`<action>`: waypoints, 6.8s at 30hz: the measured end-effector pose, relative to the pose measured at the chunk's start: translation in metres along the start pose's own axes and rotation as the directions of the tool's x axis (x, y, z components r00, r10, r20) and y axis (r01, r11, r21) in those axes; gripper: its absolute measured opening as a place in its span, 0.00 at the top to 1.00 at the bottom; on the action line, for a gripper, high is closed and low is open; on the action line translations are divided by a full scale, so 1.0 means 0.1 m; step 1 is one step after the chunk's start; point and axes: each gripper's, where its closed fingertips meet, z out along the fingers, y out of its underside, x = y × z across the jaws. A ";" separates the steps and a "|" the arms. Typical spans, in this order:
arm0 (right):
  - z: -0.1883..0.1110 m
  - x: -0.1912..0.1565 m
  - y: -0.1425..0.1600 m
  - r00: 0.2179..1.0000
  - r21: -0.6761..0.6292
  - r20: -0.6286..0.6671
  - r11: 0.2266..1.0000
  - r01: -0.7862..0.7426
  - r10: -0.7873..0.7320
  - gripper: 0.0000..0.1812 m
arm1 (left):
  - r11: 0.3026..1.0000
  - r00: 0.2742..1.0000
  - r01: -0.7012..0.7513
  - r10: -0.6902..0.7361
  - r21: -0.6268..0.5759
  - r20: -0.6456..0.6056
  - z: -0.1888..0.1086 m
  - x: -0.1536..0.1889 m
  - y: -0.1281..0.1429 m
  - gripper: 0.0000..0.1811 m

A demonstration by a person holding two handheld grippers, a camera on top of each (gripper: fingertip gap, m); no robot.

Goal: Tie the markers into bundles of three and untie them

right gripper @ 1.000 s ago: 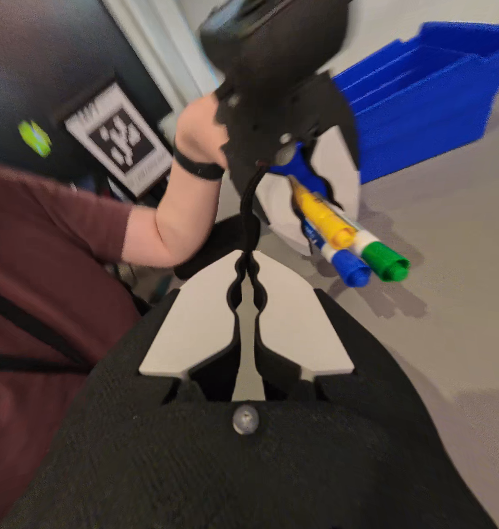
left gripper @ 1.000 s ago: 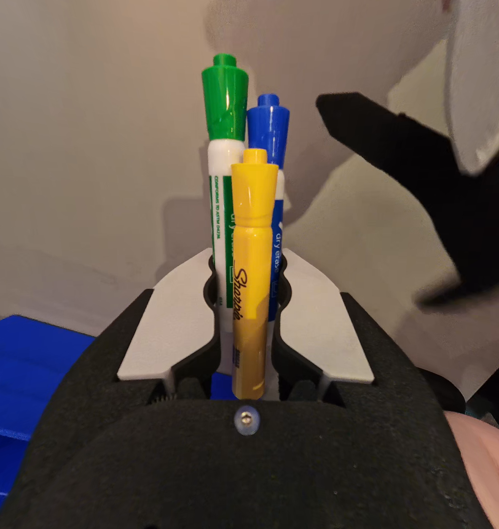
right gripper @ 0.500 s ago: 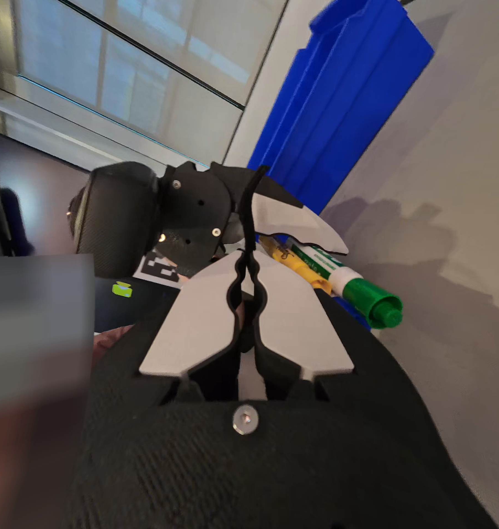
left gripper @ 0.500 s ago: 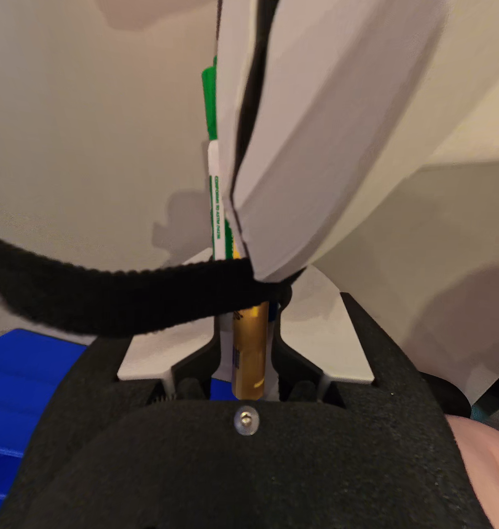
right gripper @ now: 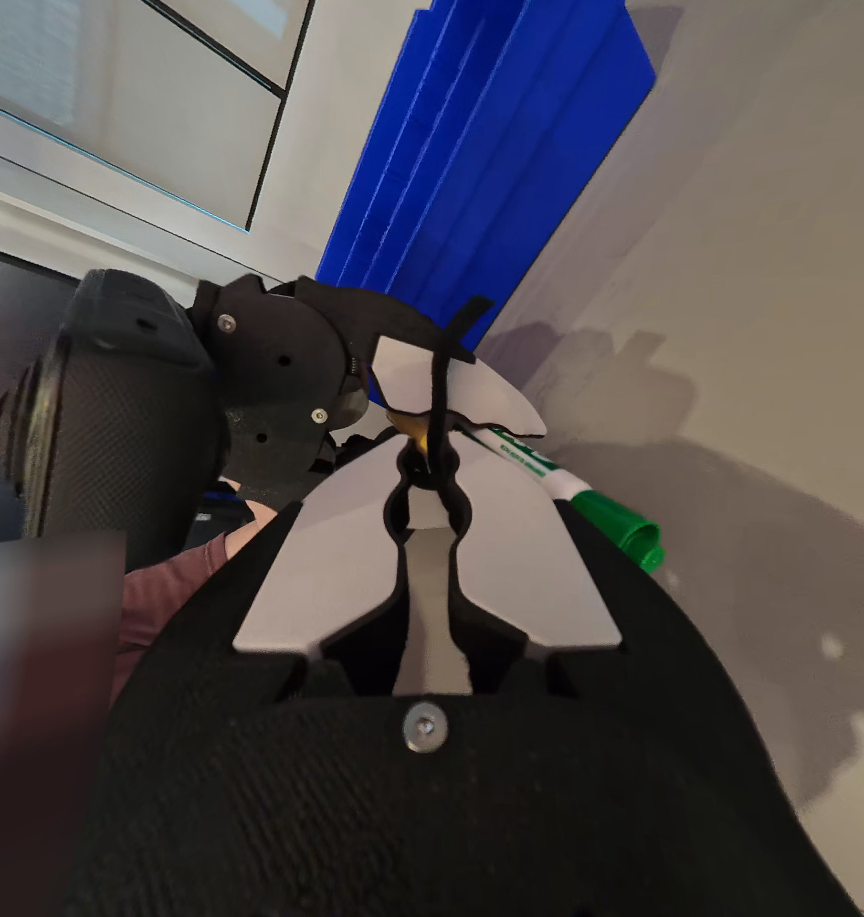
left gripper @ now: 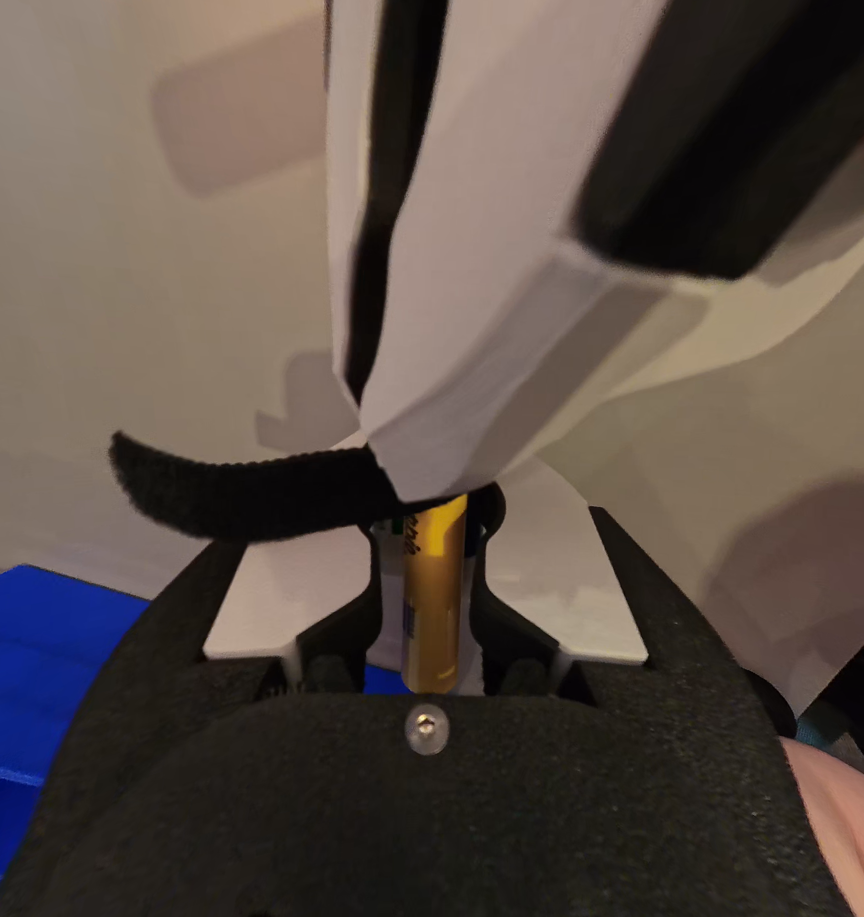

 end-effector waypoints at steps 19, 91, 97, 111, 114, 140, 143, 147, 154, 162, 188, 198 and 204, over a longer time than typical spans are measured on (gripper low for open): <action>-0.03 -0.09 0.08 0.896 -0.229 -0.126 0.891 0.391 -0.426 0.89 | 0.999 1.000 -0.016 0.015 0.049 0.024 -0.14 0.00 -0.04 0.79; -0.36 -0.29 0.42 0.194 -0.138 0.023 0.189 0.972 -0.981 0.84 | 0.980 0.981 -0.175 0.181 0.092 -0.072 -0.25 0.43 -0.14 0.79; -0.35 -0.30 0.40 0.245 -0.114 0.048 0.238 0.965 -0.968 0.80 | 0.979 0.978 -0.183 0.191 0.091 -0.080 -0.25 0.45 -0.13 0.79; -0.22 -0.19 0.40 0.301 -0.197 0.085 0.280 0.939 -0.950 0.83 | 0.978 0.972 -0.152 0.174 0.140 -0.160 -0.29 0.54 -0.19 0.89; -0.21 -0.17 0.43 0.322 -0.199 0.090 0.300 0.933 -0.943 0.83 | 0.976 0.969 -0.192 0.205 0.102 -0.141 -0.21 0.49 -0.11 0.89; 0.23 -0.29 1.34 0.833 -0.045 -0.116 0.840 0.540 -0.542 0.85 | 0.940 0.943 0.334 -0.333 0.069 -0.028 -0.40 -0.31 0.62 0.89; 0.75 -0.39 1.57 0.818 -0.129 -0.192 0.840 0.527 -0.542 0.78 | 0.937 0.940 0.334 -0.339 0.103 0.040 -0.52 -0.26 0.66 0.89; 1.15 -0.39 1.78 0.817 -0.218 -0.200 0.838 0.501 -0.541 0.78 | 0.912 0.913 0.373 -0.393 0.170 0.105 -0.69 -0.20 0.75 0.89; 0.99 0.01 1.70 0.583 -0.373 -0.375 0.693 0.617 -0.721 0.82 | 0.877 0.891 0.404 -0.442 0.261 0.106 -0.83 0.01 0.91 0.89; -0.02 0.74 1.16 0.701 -0.279 -0.527 0.877 0.391 -0.480 0.90 | 0.865 0.888 0.404 -0.449 0.297 0.101 -0.38 0.07 0.59 0.89; -0.24 0.95 1.21 0.717 -0.392 -0.434 0.831 0.395 -0.545 0.88 | 0.777 0.815 0.555 -0.579 0.296 -0.008 0.16 0.23 0.58 0.80; -0.23 0.63 1.25 0.485 -0.438 -0.407 0.632 0.640 -0.774 0.82 | 0.694 0.770 0.635 -0.603 0.339 -0.209 0.14 0.62 0.39 0.75; -0.17 0.79 1.38 0.498 -0.495 -0.374 0.622 0.606 -0.782 0.82 | 0.770 0.822 0.561 -0.560 0.305 -0.098 0.24 0.73 0.34 0.73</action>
